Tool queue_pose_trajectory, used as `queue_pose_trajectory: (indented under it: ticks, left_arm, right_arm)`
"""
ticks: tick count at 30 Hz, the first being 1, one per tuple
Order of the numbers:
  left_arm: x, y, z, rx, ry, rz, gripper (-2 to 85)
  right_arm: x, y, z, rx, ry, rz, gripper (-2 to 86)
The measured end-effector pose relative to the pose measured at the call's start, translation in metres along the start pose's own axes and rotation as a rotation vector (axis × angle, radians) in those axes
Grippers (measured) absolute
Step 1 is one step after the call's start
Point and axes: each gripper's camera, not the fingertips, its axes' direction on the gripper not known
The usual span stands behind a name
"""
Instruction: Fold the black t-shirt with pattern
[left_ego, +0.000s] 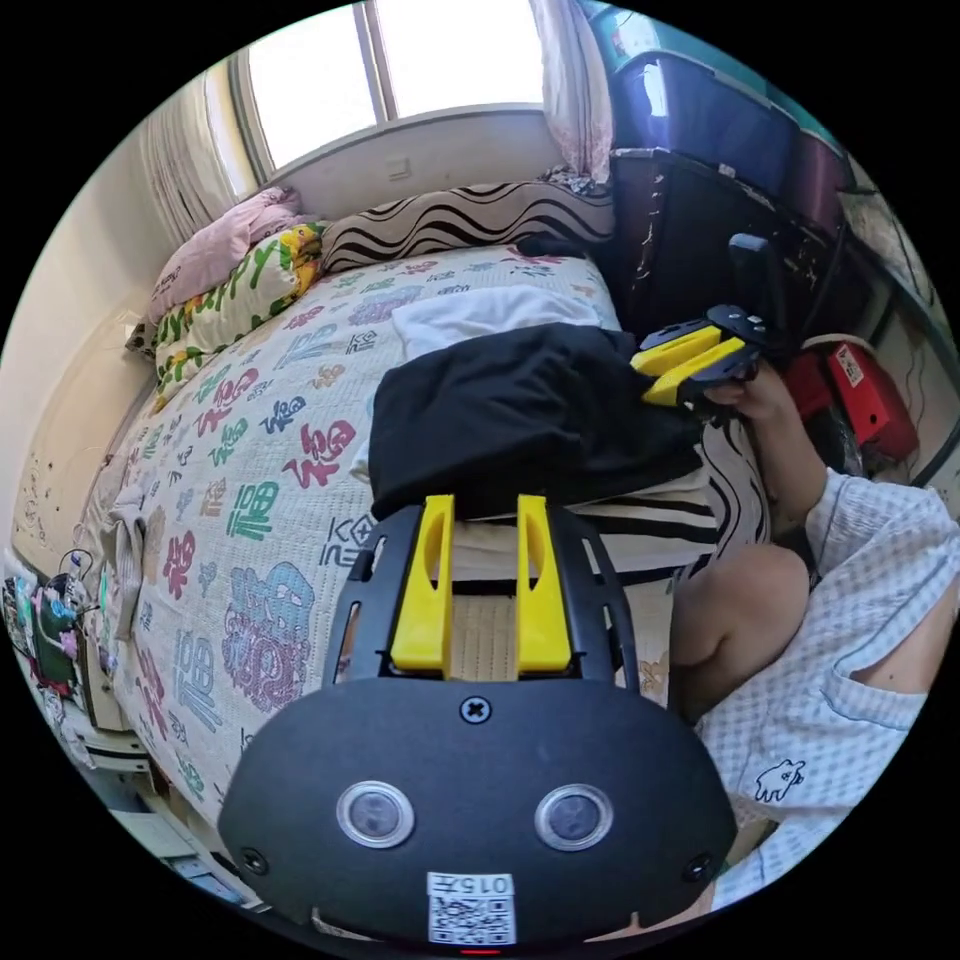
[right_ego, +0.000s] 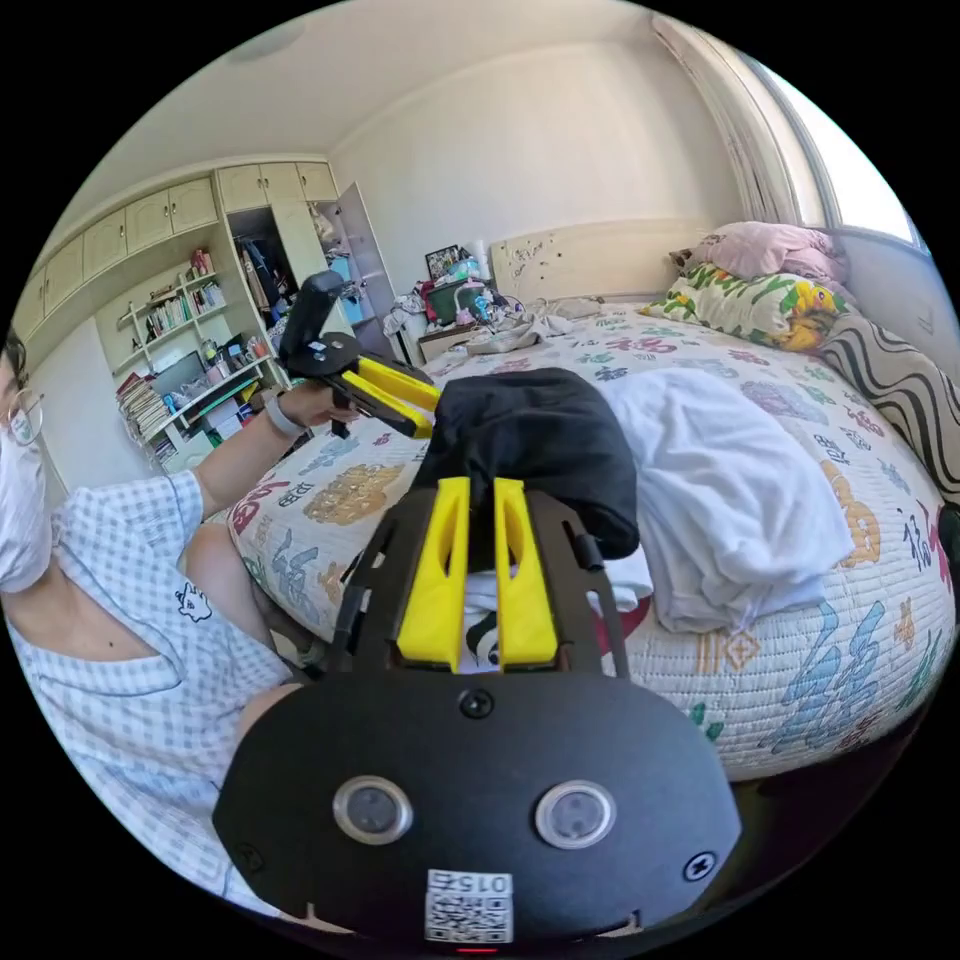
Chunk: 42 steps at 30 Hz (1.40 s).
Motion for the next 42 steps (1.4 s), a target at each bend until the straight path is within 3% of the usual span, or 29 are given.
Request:
queue_pose_trajectory:
  ticks: [5,11,14,19,21,25,33,37,42]
  left_arm:
    - [0.001,0.015,-0.024,0.068,0.059,-0.034,3.6]
    - [0.016,0.095,-0.136,0.328,0.142,-0.113,0.1]
    - [0.035,0.165,-0.231,0.498,0.074,-0.146,-0.2]
    - [0.093,0.314,-0.392,0.683,-0.268,-0.268,-0.4]
    - [0.115,0.353,-0.427,0.663,-0.339,-0.283,-0.5]
    - [0.180,0.425,-0.484,0.623,-0.658,-0.334,-0.5]
    - [0.274,0.477,-0.561,0.668,-0.990,-0.282,-0.5]
    - [0.269,0.468,-0.558,0.577,-1.119,-0.270,-0.5]
    - [0.199,0.455,-0.515,0.434,-1.087,-0.309,-0.4]
  right_arm:
    - [-0.046,-0.018,-0.028,0.177,-0.113,-0.039,0.6]
    - [-0.144,-0.055,-0.070,0.385,-0.271,-0.230,0.2]
    - [-0.200,-0.061,-0.086,0.468,-0.255,-0.336,0.1]
    - [-0.267,-0.049,-0.099,0.656,-0.301,-0.415,0.0]
    - [-0.279,-0.045,-0.095,0.683,-0.325,-0.418,0.0]
    - [-0.298,-0.040,-0.070,0.679,-0.466,-0.423,0.0]
    - [-0.326,-0.044,-0.031,0.696,-0.494,-0.439,0.0]
    - [-0.330,-0.052,0.003,0.697,-0.437,-0.407,0.1]
    - [-0.307,-0.076,0.068,0.625,-0.375,-0.308,0.3]
